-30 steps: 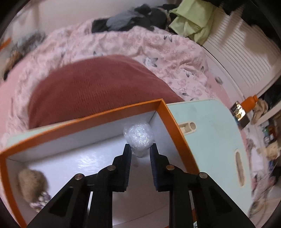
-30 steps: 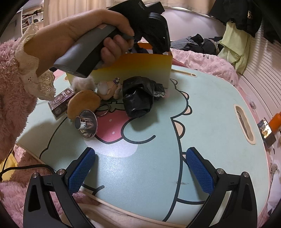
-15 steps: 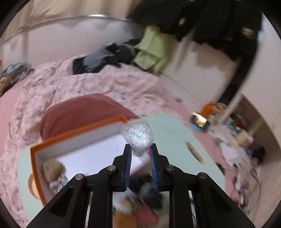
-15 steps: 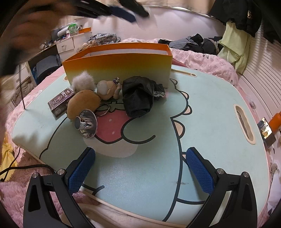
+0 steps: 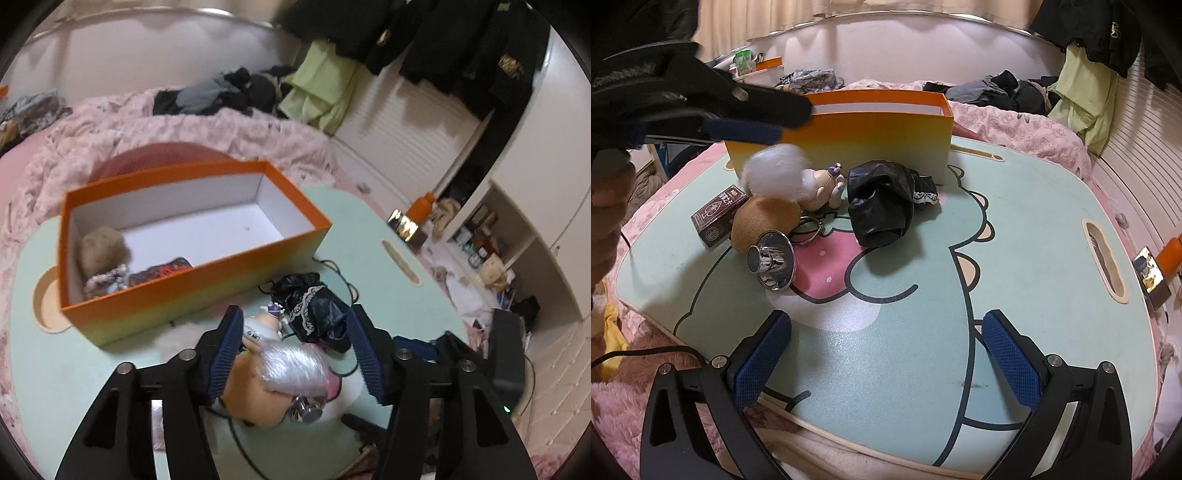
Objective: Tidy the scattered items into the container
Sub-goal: 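Lift the plastic bag out and release it on the table, then reach into the box and grasp the brown fur ball with the right gripper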
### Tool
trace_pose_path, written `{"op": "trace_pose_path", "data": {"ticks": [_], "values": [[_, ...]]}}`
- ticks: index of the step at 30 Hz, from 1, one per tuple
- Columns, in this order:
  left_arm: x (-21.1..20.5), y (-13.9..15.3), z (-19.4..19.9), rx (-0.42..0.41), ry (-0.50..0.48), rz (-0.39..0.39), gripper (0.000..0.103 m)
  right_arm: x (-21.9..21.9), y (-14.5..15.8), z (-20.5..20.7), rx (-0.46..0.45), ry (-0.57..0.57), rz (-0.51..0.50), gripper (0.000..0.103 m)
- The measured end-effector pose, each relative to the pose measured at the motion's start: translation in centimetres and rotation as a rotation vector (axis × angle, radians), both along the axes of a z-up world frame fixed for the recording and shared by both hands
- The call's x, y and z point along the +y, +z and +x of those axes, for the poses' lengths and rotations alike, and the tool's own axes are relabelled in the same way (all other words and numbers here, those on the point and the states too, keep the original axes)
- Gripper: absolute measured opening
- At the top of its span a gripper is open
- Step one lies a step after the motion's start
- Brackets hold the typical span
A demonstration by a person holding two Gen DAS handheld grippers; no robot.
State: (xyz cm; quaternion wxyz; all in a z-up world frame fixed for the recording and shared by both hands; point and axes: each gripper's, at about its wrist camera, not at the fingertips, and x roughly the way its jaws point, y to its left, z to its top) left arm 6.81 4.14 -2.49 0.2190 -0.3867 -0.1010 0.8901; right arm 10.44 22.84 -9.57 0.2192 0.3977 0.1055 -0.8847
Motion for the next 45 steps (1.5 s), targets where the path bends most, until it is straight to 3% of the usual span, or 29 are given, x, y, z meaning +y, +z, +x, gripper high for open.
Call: {"op": "trace_pose_path", "data": {"ticks": [3, 11, 16, 20, 22, 24, 25, 27, 40, 45], "values": [[-1.1, 0.9, 2.2, 0.051, 0.028, -0.057, 0.081, 0.0, 0.0, 0.0, 0.0, 0.0, 0.001, 0.103], [-1.6, -2.5, 8.3, 0.067, 0.112, -0.328, 0.082, 0.0, 0.0, -0.1, 0.0, 0.0, 0.001, 0.103], [-1.5, -4.8, 9.6, 0.1, 0.257, -0.374, 0.082, 0.1, 0.0, -0.1, 0.0, 0.0, 0.001, 0.103], [-0.7, -7.0, 8.7, 0.051, 0.272, -0.431, 0.082, 0.1, -0.1, -0.2, 0.0, 0.0, 0.0, 0.103], [-0.9, -7.6, 8.6, 0.056, 0.297, -0.424, 0.086, 0.1, -0.1, -0.2, 0.0, 0.0, 0.0, 0.103], [-1.5, -7.9, 8.6, 0.055, 0.325, -0.4, 0.101, 0.1, -0.1, -0.2, 0.0, 0.0, 0.001, 0.103], [-1.6, -8.1, 8.4, 0.051, 0.325, -0.386, 0.103, 0.2, -0.1, -0.2, 0.0, 0.0, 0.001, 0.103], [-2.0, -8.4, 8.2, 0.05, 0.324, -0.353, 0.103, 0.2, -0.1, -0.1, 0.0, 0.0, 0.002, 0.103], [-1.9, -8.6, 8.3, 0.083, 0.329, -0.352, 0.103, 0.7, -0.3, 0.0, 0.0, -0.034, 0.008, 0.103], [-1.9, -8.6, 8.2, 0.085, 0.327, -0.351, 0.103, 1.6, -0.3, -0.4, -0.007, -0.1, 0.014, 0.103]]}}
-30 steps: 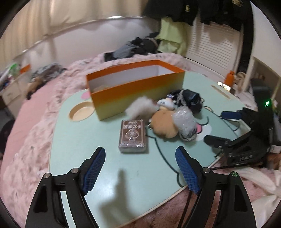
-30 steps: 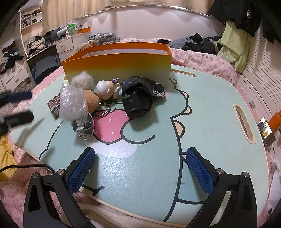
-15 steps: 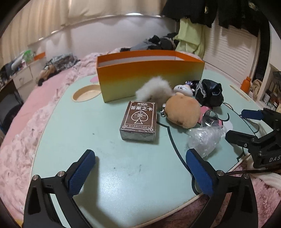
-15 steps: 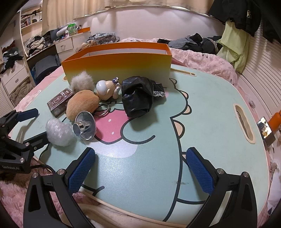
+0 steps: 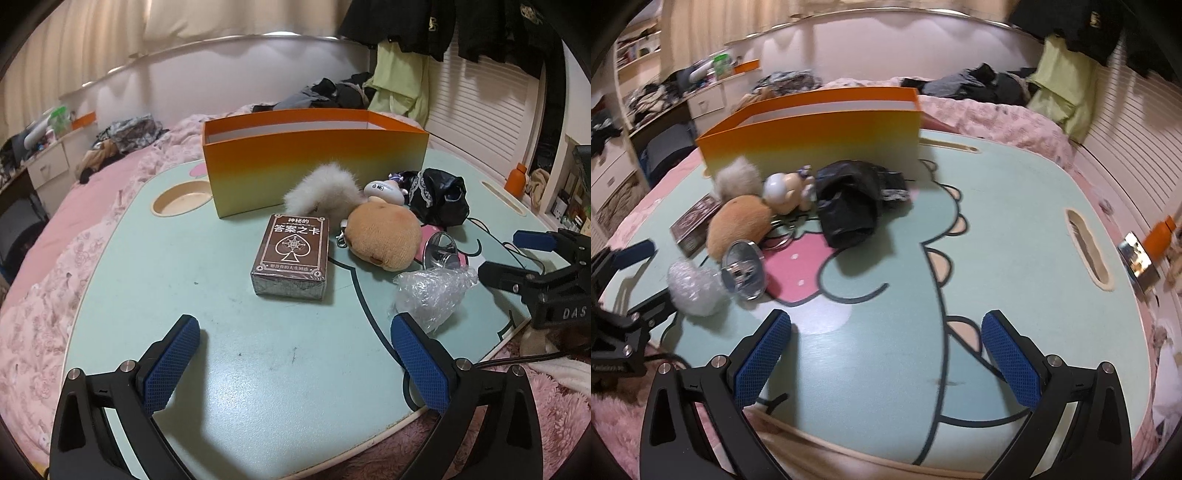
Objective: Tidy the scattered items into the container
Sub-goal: 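Reach into the box and grasp the brown fur ball with the right gripper, then lift the fur ball out and release it beside the plush bun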
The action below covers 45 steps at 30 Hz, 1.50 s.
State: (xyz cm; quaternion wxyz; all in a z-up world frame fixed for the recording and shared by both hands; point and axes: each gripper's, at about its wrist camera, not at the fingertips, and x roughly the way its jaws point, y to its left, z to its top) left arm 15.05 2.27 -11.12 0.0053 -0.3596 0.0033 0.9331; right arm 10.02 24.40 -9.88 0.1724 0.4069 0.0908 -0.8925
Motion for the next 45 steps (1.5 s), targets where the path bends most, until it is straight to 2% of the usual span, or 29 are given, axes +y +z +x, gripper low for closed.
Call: {"op": "trace_pose_path", "data": {"ticks": [4, 6, 8, 10, 11, 12, 13, 14, 16, 17, 19, 20, 21, 25, 29, 30, 31, 34, 40, 45], "values": [[0.0, 0.0, 0.0, 0.0, -0.001, 0.0, 0.103, 1.1, 0.6, -0.1, 0.008, -0.047, -0.036, 0.102], [0.1, 0.0, 0.1, 0.002, -0.002, 0.0, 0.103, 1.4, 2.4, -0.3, 0.068, -0.087, -0.042, 0.102], [0.3, 0.1, 0.1, 0.005, -0.002, -0.001, 0.103, 0.6, 4.7, -0.8, 0.121, -0.082, -0.039, 0.095], [0.5, 0.1, 0.2, 0.006, -0.003, -0.002, 0.103, -0.9, 7.7, -1.9, 0.155, -0.028, -0.072, 0.088], [0.5, 0.1, 0.2, 0.005, -0.003, -0.002, 0.103, -2.0, 9.2, -2.9, 0.156, 0.01, -0.095, 0.085], [0.5, 0.1, 0.2, 0.005, -0.003, -0.001, 0.103, -3.3, 10.4, -4.0, 0.144, 0.043, -0.112, 0.077], [0.5, 0.1, 0.2, 0.006, -0.003, -0.001, 0.103, -4.7, 11.4, -5.4, 0.115, 0.079, -0.131, 0.071], [0.5, 0.1, 0.2, 0.007, -0.003, -0.001, 0.103, -6.5, 12.1, -7.0, 0.06, 0.127, -0.159, 0.07], [0.5, 0.1, 0.2, 0.007, -0.003, -0.002, 0.103, -9.5, 12.1, -10.1, -0.077, 0.198, -0.21, 0.062], [0.6, 0.1, 0.3, 0.008, -0.004, -0.001, 0.103, -11.3, 11.5, -12.0, -0.171, 0.218, -0.24, 0.061], [0.6, 0.2, 0.3, 0.011, -0.006, 0.0, 0.103, -13.8, 9.6, -14.8, -0.329, 0.226, -0.281, 0.049], [0.6, 0.1, 0.3, 0.013, -0.007, 0.0, 0.103, -15.3, 8.2, -16.2, -0.412, 0.222, -0.293, 0.047], [0.6, 0.1, 0.3, 0.014, -0.007, -0.001, 0.103, -16.2, 7.1, -16.9, -0.456, 0.208, -0.296, 0.045], [0.7, 0.1, 0.4, 0.02, -0.008, -0.001, 0.103, -18.6, 3.2, -19.4, -0.563, 0.115, -0.341, 0.045], [0.4, -0.1, 0.5, 0.025, -0.011, 0.001, 0.103, -19.7, 1.4, -20.7, -0.588, 0.059, -0.364, 0.043], [0.4, -0.1, 0.5, 0.025, -0.011, 0.003, 0.103, -19.9, 1.1, -20.8, -0.596, 0.062, -0.354, 0.031], [0.4, -0.1, 0.5, 0.028, -0.013, 0.003, 0.103, -19.9, 1.1, -20.8, -0.592, 0.072, -0.353, 0.02], [0.4, -0.1, 0.6, 0.031, -0.015, 0.003, 0.103, -19.1, 1.7, -20.5, -0.562, 0.069, -0.373, 0.012], [0.4, -0.1, 0.7, 0.032, -0.014, 0.004, 0.103, -13.8, 7.2, -18.8, -0.357, 0.115, -0.501, 0.012], [0.3, -0.1, 0.7, 0.031, -0.014, 0.004, 0.103, -7.5, 11.7, -14.5, -0.17, 0.154, -0.504, 0.012]]}}
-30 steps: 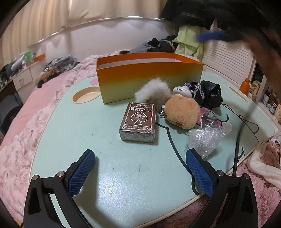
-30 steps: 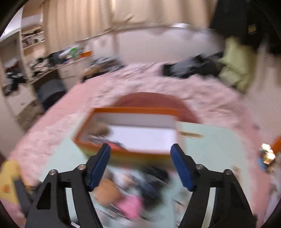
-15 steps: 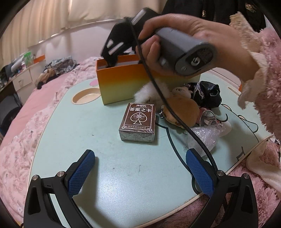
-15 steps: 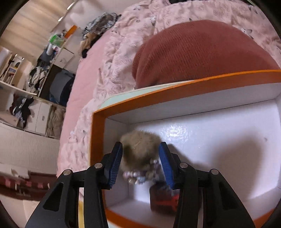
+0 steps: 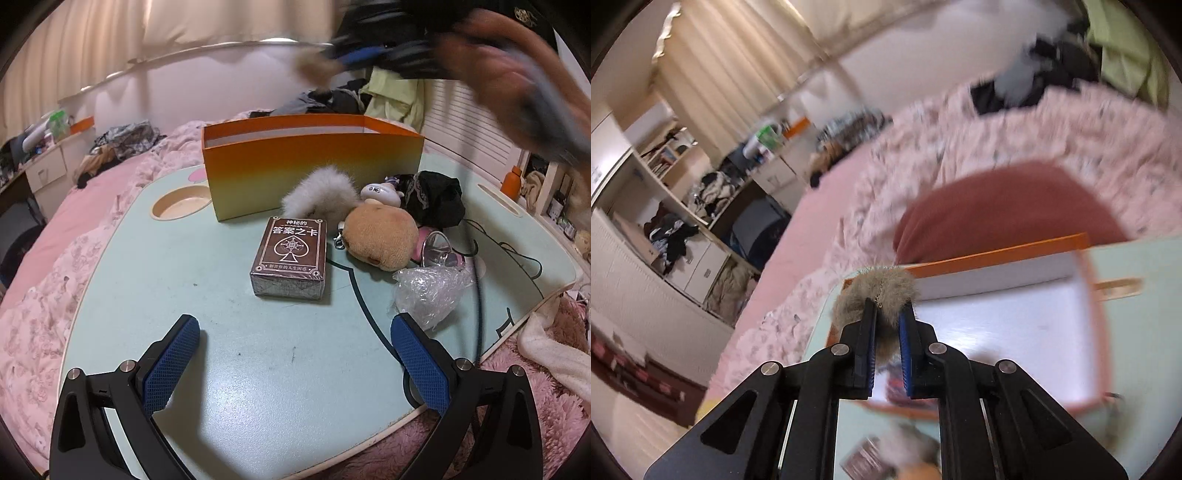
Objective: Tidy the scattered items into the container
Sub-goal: 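Lift the fur ball out and release it beside the plush bun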
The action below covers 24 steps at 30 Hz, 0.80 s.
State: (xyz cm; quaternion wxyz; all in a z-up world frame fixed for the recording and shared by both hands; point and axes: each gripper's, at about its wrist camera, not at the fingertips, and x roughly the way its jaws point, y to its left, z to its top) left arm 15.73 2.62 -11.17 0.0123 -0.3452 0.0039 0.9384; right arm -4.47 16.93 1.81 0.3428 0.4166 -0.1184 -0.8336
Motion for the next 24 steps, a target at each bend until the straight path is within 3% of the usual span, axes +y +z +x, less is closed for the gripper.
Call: {"op": "trace_pose_path", "data": {"ticks": [5, 11, 15, 19, 23, 24], "values": [[0.1, 0.0, 0.0, -0.002, 0.003, -0.002, 0.103, 3.8, 0.1, 6.1, 0.131, -0.014, 0.146, 0.012], [0.1, 0.0, 0.0, -0.003, 0.003, -0.002, 0.103, 6.9, -4.9, 9.6, 0.092, -0.041, 0.243, 0.012], [0.1, 0.0, 0.0, -0.002, 0.003, -0.002, 0.103, 6.8, -7.2, 9.4, 0.052, -0.032, 0.226, 0.014], [0.1, 0.0, 0.0, -0.002, 0.004, -0.002, 0.103, 6.8, -7.5, 9.1, 0.051, -0.06, 0.207, 0.037], [0.2, 0.0, 0.0, -0.003, 0.004, -0.002, 0.103, 7.0, -6.4, 10.6, 0.119, -0.037, 0.142, 0.039], [0.2, 0.0, 0.0, -0.002, 0.004, -0.002, 0.103, 7.1, -6.0, 11.2, 0.144, -0.049, 0.135, 0.054]]}}
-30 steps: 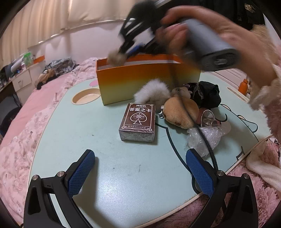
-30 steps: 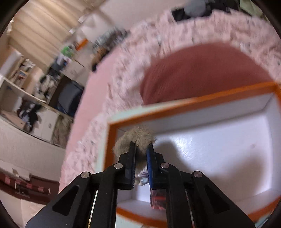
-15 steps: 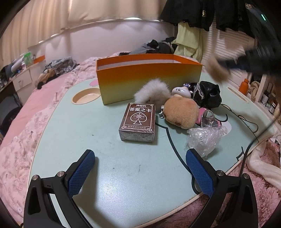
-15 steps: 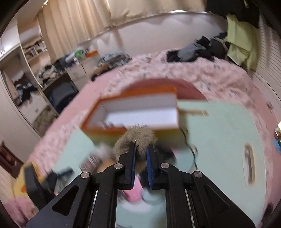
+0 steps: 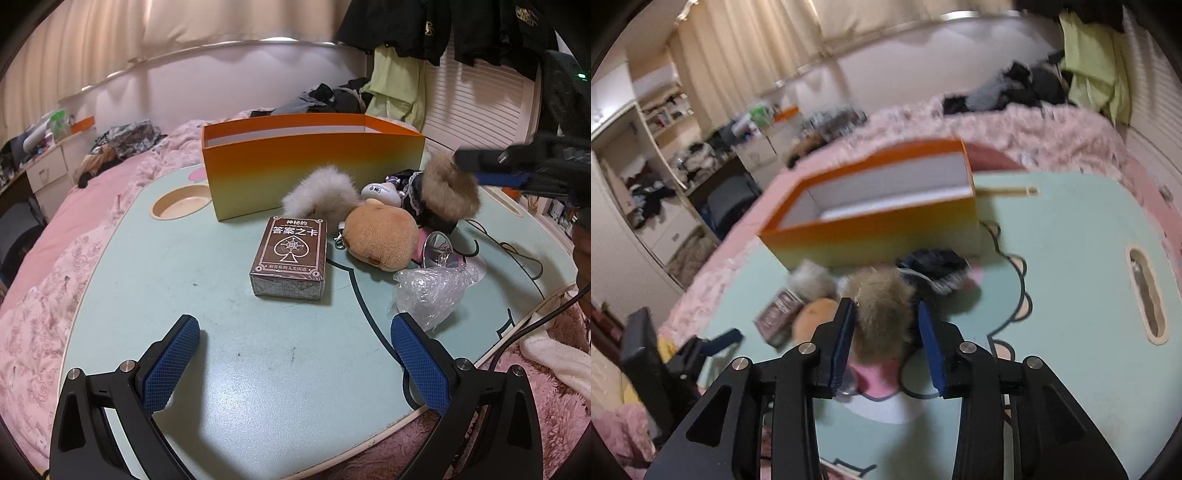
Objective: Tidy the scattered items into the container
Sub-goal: 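Lift the fur ball out and release it beside the plush bun, then reach the left gripper into the box toward the dark red-marked block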
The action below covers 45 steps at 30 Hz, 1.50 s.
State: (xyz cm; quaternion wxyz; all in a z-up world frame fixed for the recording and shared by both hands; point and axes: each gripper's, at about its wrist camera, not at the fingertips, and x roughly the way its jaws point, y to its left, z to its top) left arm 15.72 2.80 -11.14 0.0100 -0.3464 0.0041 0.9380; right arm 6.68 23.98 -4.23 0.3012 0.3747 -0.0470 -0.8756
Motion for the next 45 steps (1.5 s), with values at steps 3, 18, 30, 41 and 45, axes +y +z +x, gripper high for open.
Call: {"op": "trace_pose_path", "data": {"ticks": [3, 18, 30, 41, 45], "values": [[0.0, 0.0, 0.0, 0.0, 0.0, 0.0, 0.103, 1.0, 0.6, 1.5, 0.088, -0.069, 0.003, 0.076], [0.0, 0.1, 0.0, 0.0, 0.001, 0.001, 0.103, 1.0, -3.8, 5.8, 0.121, -0.038, 0.299, 0.076], [0.0, 0.1, 0.0, 0.001, 0.003, 0.002, 0.103, 1.1, -5.4, 5.6, 0.098, -0.036, 0.328, 0.103], [0.0, 0.1, 0.0, 0.0, 0.004, 0.003, 0.103, 1.1, -5.5, 5.7, 0.099, -0.036, 0.329, 0.103], [-0.1, 0.1, -0.2, -0.007, -0.008, 0.006, 0.103, 1.1, -5.5, 5.7, 0.099, -0.035, 0.328, 0.103]]}}
